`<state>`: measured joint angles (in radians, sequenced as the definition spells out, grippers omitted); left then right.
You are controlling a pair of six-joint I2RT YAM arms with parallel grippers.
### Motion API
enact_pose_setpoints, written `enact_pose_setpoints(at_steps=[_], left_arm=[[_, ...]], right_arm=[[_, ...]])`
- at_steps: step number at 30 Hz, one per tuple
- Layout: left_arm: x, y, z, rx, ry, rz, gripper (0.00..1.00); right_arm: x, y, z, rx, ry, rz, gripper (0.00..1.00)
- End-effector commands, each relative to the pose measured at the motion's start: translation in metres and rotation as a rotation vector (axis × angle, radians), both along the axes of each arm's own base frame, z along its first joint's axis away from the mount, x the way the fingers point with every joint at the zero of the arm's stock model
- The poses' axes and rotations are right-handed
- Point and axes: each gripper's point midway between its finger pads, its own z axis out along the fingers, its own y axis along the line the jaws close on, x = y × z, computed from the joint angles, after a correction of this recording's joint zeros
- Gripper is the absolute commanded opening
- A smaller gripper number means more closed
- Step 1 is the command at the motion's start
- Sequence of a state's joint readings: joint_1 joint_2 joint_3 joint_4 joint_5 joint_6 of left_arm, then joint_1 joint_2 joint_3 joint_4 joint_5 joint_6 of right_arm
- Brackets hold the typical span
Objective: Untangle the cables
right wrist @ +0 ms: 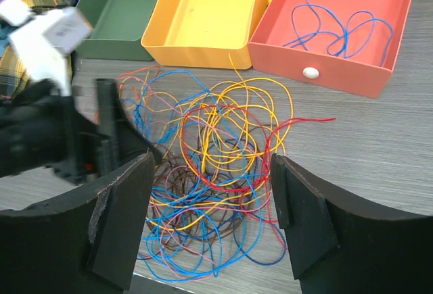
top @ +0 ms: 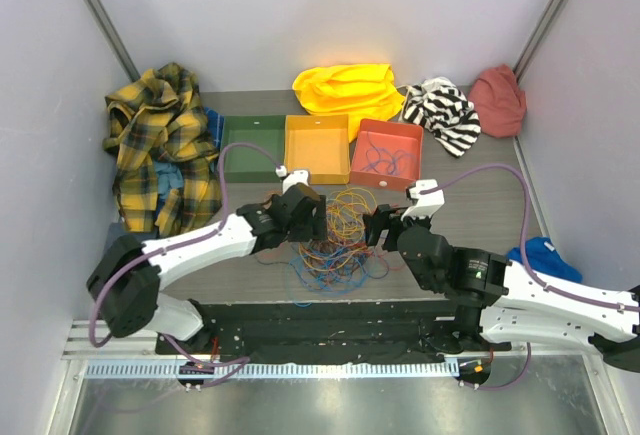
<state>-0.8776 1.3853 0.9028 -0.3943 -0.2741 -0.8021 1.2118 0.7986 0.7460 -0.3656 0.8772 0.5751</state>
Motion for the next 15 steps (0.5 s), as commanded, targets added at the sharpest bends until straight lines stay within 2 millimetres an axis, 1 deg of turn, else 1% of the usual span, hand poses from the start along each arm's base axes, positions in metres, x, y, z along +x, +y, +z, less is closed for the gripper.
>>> enact_pose_setpoints(at_steps=[1,4,5,7,8,10,11,12,13,14,15], left_arm=[[0.025,-0.029,0.005,-0.032,-0.05,-0.029,0.78],[0.031,-0.029,-0.007,0.002,-0.049,-0.02,0.77],[0.032,-0.028,-0.015,0.014,-0.032,-0.01,0.75],[0.035,-0.026,-0.019,0.009,-0.019,0.003,0.68],[0.036,-0.027,-0.017,0.003,-0.027,0.004,0.58],[0.038,-0.028,-0.013,-0.005,-0.04,0.002,0.45],[0.039,-0.028,-0.011,-0.006,-0.045,0.001,0.3],[0.039,-0.026,-0.007,-0.003,-0.052,0.0,0.22],[0.04,-0.024,-0.004,0.003,-0.061,0.003,0.05],[0.038,-0.021,-0.001,0.017,-0.06,0.005,0.0],[0.037,-0.019,0.013,0.012,-0.093,-0.001,0.0]], right_arm=[[0.001,0.006,0.012,0.1,-0.007,-0.01,0.77],[-0.001,0.003,0.011,0.098,-0.004,-0.015,0.77],[0.0,0.001,0.011,0.103,-0.007,-0.019,0.77],[-0.001,-0.002,0.01,0.097,-0.009,-0.028,0.77],[-0.001,-0.005,0.01,0.098,-0.011,-0.03,0.77],[-0.001,-0.007,0.01,0.099,-0.013,-0.038,0.77],[-0.001,-0.009,0.009,0.094,-0.015,-0.043,0.76],[-0.001,-0.009,0.009,0.097,-0.016,-0.041,0.77],[-0.001,-0.01,0.01,0.096,-0.019,-0.043,0.76],[-0.001,-0.01,0.01,0.095,-0.02,-0.044,0.76],[-0.001,-0.011,0.01,0.093,-0.021,-0.044,0.76]])
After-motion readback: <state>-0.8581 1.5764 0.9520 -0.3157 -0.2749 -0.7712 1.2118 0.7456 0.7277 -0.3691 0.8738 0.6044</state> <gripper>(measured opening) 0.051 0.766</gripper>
